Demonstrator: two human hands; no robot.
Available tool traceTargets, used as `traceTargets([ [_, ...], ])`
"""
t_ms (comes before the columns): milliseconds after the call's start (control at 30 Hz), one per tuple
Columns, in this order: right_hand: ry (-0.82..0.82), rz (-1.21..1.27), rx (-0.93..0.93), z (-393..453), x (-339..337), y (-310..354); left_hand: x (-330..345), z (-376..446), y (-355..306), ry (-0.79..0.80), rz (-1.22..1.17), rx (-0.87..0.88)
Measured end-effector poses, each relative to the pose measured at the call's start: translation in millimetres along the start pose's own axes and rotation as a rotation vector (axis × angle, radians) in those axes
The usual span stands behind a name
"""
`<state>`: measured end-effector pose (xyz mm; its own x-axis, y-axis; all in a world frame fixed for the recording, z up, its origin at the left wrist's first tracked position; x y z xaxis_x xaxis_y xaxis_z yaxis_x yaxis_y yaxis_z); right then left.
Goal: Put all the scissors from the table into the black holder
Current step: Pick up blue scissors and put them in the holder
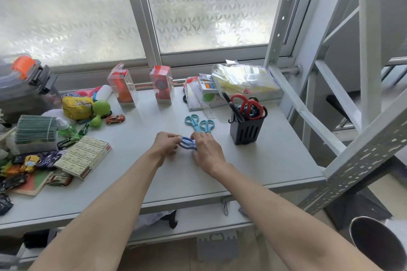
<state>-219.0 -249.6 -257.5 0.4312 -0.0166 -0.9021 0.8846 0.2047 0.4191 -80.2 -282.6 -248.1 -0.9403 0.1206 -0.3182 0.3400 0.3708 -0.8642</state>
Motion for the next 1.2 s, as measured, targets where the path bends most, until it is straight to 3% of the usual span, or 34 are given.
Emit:
traceTargets([
  [200,-0.323,0.132,-0.016,-33.7,-20.4,-14.6,12.8,-20.1,-21.9,0.081,-0.105,0.077],
  [433,-0.86,0.386,0.016,-81.2,-89.3,-44.5,54.7,-27.3,-48.1,0.174,0.087,0.213],
  [667,-1.167,0.529,0.165,-62.4,-179.3,-90.5,111.3,-21.3,-68.8,0.18,0.168,0.352],
  [733,-1.12,0.54,0.185,-46.3,-190.5,-100.1,122.8,-17.9,-74.1,0.134,0.196,0.369],
  [867,-0.832,0.53,0.156,-18.0,-189.4,-109.7,135.4,-14.1,-80.0,0.108,0.201,0.398],
  [1000,-0.641,0.441,0.097,-9.1,-180.8,-109.9,139.7,-15.6,-85.2,0.08,0.183,0.41],
  [1200,-0.367,0.408,0.162,-2.0,-163.6,-120.8,138.7,-15.1,-86.3,0.07,0.19,0.439],
])
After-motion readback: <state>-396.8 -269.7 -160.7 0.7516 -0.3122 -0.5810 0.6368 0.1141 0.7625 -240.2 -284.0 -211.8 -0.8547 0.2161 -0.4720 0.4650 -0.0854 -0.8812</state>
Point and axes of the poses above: each hand's wrist, its own z-axis towards the middle knuckle, its own x-axis out of the palm, y = z × x, the point moved 2 cm from there along z, towards the middle knuckle, and after that the axes turned 2 degrees about y, right-handed, at the moved point
